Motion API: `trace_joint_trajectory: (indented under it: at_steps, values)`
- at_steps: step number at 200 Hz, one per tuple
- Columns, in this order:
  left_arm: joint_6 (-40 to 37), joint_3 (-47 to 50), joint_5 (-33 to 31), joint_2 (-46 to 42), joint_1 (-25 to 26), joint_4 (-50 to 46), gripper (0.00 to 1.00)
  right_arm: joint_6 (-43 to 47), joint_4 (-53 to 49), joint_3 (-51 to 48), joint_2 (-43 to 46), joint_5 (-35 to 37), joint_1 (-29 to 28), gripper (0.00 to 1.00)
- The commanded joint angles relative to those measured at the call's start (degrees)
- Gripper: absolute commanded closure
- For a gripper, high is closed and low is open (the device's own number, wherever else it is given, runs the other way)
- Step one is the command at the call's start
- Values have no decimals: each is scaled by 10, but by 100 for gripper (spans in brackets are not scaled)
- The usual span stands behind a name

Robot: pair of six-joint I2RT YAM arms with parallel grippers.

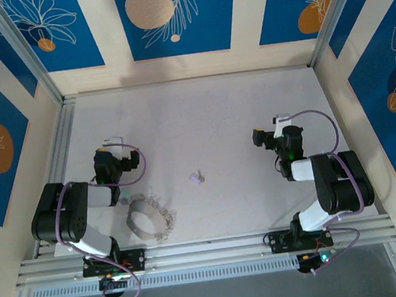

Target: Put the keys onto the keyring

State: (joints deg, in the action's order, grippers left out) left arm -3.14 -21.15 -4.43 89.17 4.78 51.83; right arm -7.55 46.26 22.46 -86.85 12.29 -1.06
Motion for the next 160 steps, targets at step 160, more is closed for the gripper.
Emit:
trace_joint_trajectory:
  at_steps: [160]
  values:
    - [515,-178,73,-524,306,-1066,0,-171,-615,149,258,84,-328,1]
